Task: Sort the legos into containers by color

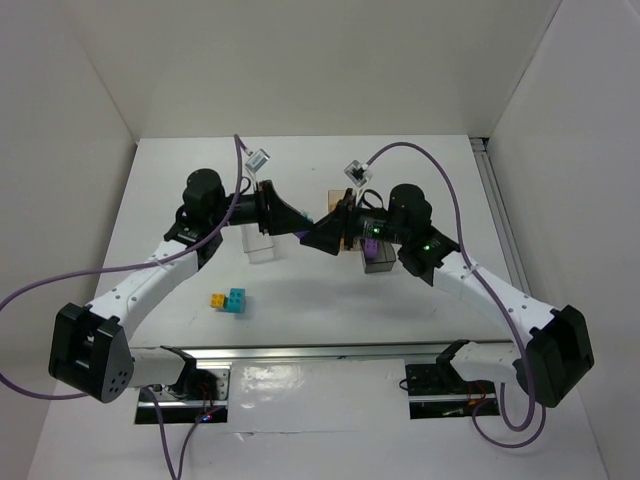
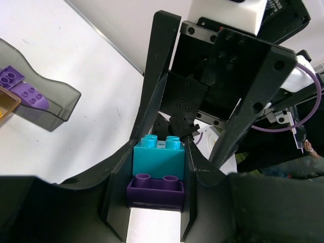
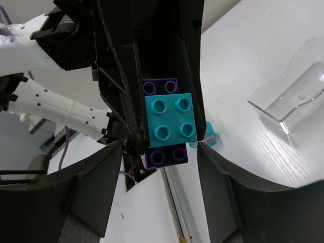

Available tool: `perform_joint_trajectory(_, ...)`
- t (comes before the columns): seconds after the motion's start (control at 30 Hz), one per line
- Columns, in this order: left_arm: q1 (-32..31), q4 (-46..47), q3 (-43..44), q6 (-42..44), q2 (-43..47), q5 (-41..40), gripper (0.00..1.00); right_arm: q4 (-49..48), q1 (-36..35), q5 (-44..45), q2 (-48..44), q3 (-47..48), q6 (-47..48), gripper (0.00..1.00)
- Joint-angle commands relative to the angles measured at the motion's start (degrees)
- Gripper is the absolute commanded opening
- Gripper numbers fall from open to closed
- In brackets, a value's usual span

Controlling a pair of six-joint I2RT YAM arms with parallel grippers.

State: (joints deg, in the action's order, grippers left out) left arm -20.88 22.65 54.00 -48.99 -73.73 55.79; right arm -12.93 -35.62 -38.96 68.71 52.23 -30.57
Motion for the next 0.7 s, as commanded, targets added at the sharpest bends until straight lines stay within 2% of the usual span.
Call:
perform_joint_trajectory(0.0,0.14,4.68,-0.12,-0.14,1.49,0.02,0.0,-7.9,-0.42,-1.56,0.55,-0.72,-3.44,0.67)
perform_joint_trajectory(0.07,0.14,5.82,-0.12,-0.66,1.49,0.64,0.0,-9.64,-0.42,-1.56,1.08,-0.72,-3.97,0.6)
perform_joint_trajectory(0.27,0.14,5.82,-0.74,-0.67,2.02,0.64,0.0,-15.1,-0.95,-3.93,3.1,-1.78,-8.63,0.5)
perform_joint_trajectory(0.37,0.14,5.82,-0.74,-0.67,2.02,0.64,0.0,-15.81,-0.95,-3.93,3.1,-2.31,-9.16,0.34)
perform_joint_trajectory(0.47,0.14,3.82,-0.74,0.38,2.02,0.02,0.0,-10.74,-1.47,-1.04,2.58,-1.26,-5.84,0.24)
perform_joint_trajectory(0.57,0.14,1.09,0.41,1.18,2.02,-1.12,0.0,0.41,-2.0,3.44,2.05,0.59,-1.01,0.19)
perform_joint_trajectory(0.67,0.14,-1.55,1.02,2.59,2.02,-2.96,0.0,4.48,-2.0,5.65,0.91,1.12,0.51,0.16)
